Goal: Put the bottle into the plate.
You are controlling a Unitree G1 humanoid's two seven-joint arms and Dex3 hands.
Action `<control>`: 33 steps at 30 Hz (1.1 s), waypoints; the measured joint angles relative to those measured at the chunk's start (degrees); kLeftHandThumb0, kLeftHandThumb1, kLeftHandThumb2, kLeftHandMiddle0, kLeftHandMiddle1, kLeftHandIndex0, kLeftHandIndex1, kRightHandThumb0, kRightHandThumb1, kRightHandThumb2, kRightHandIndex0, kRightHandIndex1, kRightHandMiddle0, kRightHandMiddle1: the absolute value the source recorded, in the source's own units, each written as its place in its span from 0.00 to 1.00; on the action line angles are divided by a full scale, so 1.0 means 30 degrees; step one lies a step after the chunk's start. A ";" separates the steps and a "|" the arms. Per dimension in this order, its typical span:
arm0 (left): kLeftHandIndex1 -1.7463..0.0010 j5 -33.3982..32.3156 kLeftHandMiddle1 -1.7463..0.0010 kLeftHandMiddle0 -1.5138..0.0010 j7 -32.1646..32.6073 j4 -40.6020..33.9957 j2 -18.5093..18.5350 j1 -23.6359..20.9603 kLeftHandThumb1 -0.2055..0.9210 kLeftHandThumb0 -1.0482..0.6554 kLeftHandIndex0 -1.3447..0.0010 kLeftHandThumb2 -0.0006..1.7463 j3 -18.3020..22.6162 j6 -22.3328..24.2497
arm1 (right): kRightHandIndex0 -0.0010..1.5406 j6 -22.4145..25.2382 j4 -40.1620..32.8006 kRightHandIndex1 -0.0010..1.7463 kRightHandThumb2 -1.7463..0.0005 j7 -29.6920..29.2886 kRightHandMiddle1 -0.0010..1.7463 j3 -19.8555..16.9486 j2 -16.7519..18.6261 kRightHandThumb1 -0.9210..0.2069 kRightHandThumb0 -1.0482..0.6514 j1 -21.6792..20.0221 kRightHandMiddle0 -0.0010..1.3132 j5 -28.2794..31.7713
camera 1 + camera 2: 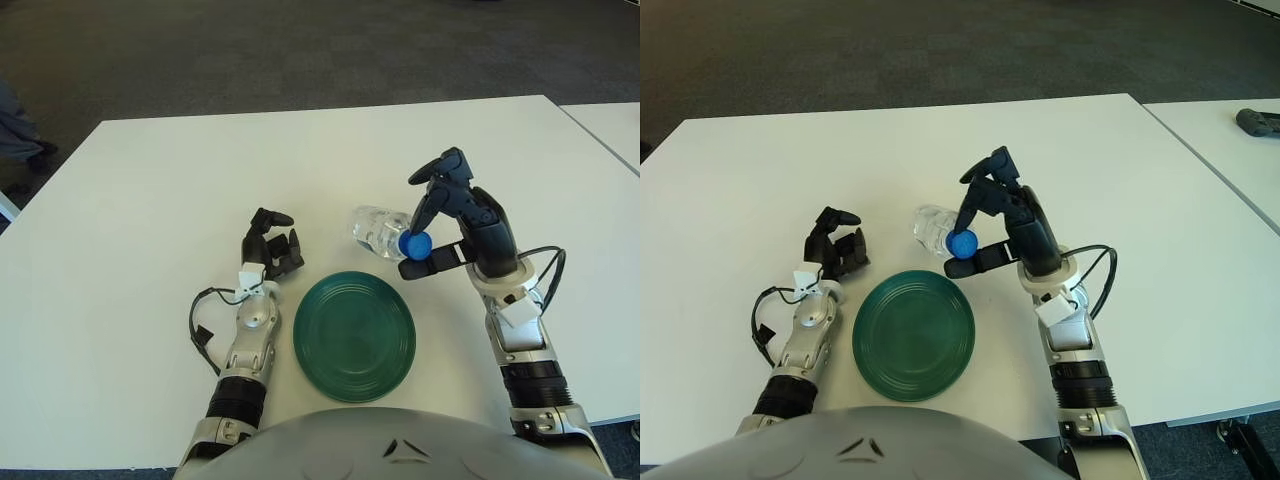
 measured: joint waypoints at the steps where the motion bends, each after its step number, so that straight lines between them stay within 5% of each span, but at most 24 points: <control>1: 0.00 0.0002 0.00 0.17 0.0039 -0.0020 0.0000 -0.0003 0.54 0.35 0.59 0.69 -0.0015 0.0039 | 0.83 0.0000 0.0000 1.00 0.41 0.0000 1.00 -0.0004 -0.0003 0.23 0.35 0.0000 0.75 0.0012; 14: 0.00 0.0000 0.00 0.16 0.0226 -0.0195 0.0001 -0.0025 0.55 0.35 0.60 0.69 -0.0125 0.0349 | 0.81 -0.0012 0.0016 1.00 0.43 0.0015 1.00 -0.0051 -0.0068 0.23 0.35 0.0008 0.74 0.0118; 22: 0.00 0.0005 0.00 0.16 0.0344 -0.0260 0.0008 -0.0033 0.55 0.35 0.60 0.68 -0.0203 0.0470 | 0.79 -0.4623 0.2786 1.00 0.53 0.2679 1.00 0.1823 -0.4687 0.15 0.36 0.0075 0.70 -0.3458; 33: 0.00 -0.0031 0.00 0.16 0.0370 -0.0349 0.0008 -0.0041 0.55 0.35 0.60 0.68 -0.0352 0.0725 | 0.81 -0.5272 0.5500 1.00 0.54 0.2530 1.00 0.2206 -0.5345 0.12 0.35 -0.1610 0.70 -0.5239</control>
